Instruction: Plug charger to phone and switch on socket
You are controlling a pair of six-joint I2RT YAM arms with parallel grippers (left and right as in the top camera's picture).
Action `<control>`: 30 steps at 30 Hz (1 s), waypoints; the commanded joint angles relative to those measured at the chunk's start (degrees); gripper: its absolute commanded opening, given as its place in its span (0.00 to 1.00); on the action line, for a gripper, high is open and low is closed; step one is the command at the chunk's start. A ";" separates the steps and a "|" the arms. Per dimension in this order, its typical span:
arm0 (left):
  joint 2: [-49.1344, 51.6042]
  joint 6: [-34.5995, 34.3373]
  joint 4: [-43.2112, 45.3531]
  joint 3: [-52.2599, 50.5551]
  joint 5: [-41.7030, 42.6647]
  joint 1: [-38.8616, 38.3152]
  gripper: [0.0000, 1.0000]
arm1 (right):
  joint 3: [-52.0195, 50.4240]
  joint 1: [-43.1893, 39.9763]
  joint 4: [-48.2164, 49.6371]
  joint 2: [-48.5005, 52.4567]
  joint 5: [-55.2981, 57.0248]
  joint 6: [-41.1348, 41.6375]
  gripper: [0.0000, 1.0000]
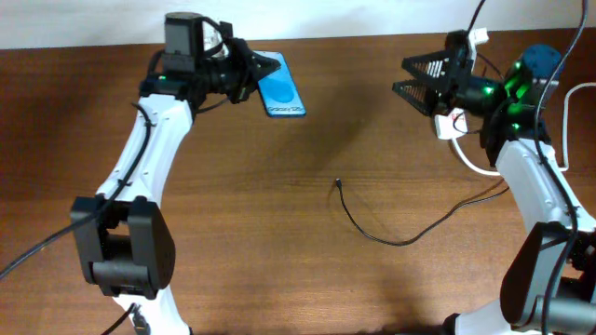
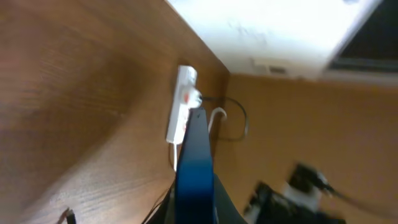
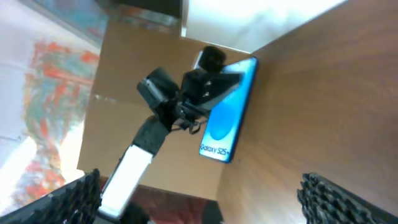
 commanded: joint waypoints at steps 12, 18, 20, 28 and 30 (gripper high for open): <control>-4.96 -30.84 55.28 -25.38 12.63 1.49 0.00 | -1.25 7.82 -62.64 -20.39 55.76 -58.34 0.98; -5.16 -44.15 40.59 -27.58 15.17 1.51 0.00 | -1.33 21.88 -70.34 -24.39 76.52 -61.11 0.98; -5.16 -43.93 39.63 -27.61 16.17 1.51 0.00 | -1.38 23.50 -71.47 -21.66 76.52 -60.96 0.98; -5.16 -38.49 36.85 -28.17 14.78 1.57 0.00 | -1.38 23.65 -66.16 -20.37 68.46 -59.17 0.98; -5.16 -36.35 34.21 -28.24 12.98 1.57 0.00 | -1.42 24.81 -65.09 -19.89 67.38 -61.18 0.98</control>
